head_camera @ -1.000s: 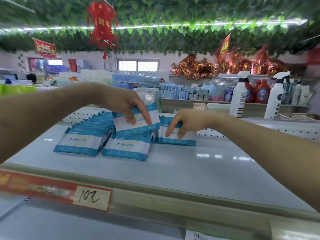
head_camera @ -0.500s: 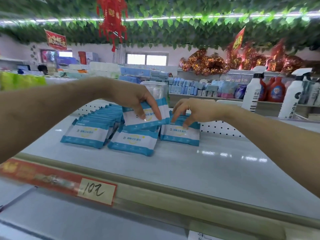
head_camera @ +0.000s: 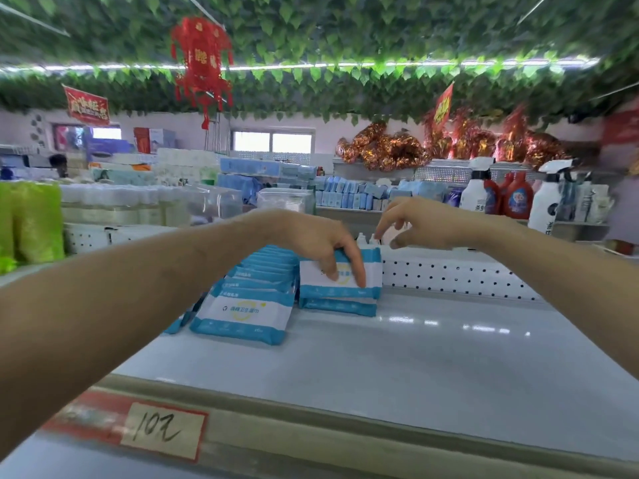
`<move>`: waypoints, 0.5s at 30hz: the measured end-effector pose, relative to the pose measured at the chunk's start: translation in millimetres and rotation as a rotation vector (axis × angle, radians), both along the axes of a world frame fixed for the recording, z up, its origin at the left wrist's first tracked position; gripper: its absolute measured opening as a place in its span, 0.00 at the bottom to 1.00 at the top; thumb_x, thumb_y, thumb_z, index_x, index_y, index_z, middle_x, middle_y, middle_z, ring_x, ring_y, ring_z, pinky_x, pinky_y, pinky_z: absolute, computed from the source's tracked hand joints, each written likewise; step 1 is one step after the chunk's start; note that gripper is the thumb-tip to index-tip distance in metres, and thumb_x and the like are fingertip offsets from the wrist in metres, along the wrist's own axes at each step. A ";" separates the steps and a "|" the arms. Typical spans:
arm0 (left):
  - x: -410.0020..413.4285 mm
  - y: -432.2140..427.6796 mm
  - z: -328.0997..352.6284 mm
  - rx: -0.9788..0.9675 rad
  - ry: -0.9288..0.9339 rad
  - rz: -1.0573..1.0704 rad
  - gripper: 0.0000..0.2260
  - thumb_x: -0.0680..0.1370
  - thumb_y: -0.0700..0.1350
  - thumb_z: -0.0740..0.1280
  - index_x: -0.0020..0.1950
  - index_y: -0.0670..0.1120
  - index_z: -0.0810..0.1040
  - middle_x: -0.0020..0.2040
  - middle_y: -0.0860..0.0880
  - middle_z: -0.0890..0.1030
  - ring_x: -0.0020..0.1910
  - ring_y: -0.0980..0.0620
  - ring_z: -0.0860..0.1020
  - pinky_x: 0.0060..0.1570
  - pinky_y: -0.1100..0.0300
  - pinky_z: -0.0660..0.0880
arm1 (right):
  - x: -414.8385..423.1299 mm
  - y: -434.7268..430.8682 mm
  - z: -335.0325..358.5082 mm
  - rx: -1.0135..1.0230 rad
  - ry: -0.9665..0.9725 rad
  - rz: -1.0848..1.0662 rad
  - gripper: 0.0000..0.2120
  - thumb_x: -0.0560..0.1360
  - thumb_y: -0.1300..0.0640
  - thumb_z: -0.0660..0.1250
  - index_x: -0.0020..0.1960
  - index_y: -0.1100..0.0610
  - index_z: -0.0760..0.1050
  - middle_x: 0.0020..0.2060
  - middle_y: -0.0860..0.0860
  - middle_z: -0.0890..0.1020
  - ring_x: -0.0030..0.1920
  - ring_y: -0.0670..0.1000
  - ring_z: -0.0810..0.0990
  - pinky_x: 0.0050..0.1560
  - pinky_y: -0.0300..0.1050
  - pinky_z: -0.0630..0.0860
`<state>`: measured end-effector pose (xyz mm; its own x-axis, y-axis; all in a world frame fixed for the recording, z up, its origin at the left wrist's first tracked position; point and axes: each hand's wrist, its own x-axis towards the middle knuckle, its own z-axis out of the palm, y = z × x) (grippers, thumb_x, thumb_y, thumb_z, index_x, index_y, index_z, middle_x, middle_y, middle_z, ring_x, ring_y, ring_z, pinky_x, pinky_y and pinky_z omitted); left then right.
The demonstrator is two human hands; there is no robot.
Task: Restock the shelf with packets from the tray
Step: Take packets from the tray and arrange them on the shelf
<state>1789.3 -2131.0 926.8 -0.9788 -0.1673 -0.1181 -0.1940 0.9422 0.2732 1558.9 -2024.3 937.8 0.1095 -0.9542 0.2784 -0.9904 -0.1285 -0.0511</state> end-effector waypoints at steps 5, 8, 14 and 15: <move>-12.4 -6.9 -22.2 -0.030 -0.096 -0.043 0.17 0.78 0.36 0.71 0.62 0.54 0.85 0.62 0.65 0.81 0.62 0.59 0.78 0.72 0.49 0.70 | -10.5 14.9 -2.7 0.019 -0.013 -0.041 0.12 0.76 0.56 0.76 0.54 0.41 0.84 0.57 0.41 0.77 0.53 0.44 0.78 0.57 0.49 0.77; -6.9 -11.3 -23.8 -0.033 -0.097 -0.035 0.16 0.79 0.37 0.72 0.61 0.54 0.86 0.59 0.68 0.81 0.61 0.61 0.77 0.71 0.53 0.69 | -13.6 19.4 0.7 0.011 -0.014 -0.053 0.10 0.77 0.57 0.75 0.53 0.43 0.84 0.56 0.41 0.77 0.53 0.44 0.79 0.57 0.48 0.78; 4.4 -21.8 -27.8 -0.060 -0.017 0.010 0.16 0.77 0.37 0.73 0.56 0.57 0.87 0.58 0.58 0.76 0.59 0.59 0.73 0.67 0.57 0.68 | -5.3 10.8 5.9 0.005 0.000 -0.044 0.10 0.77 0.57 0.75 0.54 0.43 0.85 0.54 0.41 0.78 0.53 0.45 0.80 0.57 0.48 0.79; 7.3 -23.3 -27.7 -0.058 0.005 0.020 0.15 0.77 0.37 0.73 0.56 0.57 0.87 0.59 0.56 0.75 0.61 0.58 0.73 0.68 0.57 0.67 | -2.7 7.9 6.6 0.005 0.008 -0.044 0.11 0.77 0.56 0.75 0.55 0.42 0.85 0.54 0.41 0.79 0.53 0.45 0.79 0.58 0.49 0.79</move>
<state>1796.6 -2154.3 899.2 -0.9756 -0.1937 -0.1033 -0.2123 0.9522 0.2196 1556.3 -2016.4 944.3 0.0697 -0.9594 0.2733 -0.9955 -0.0846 -0.0433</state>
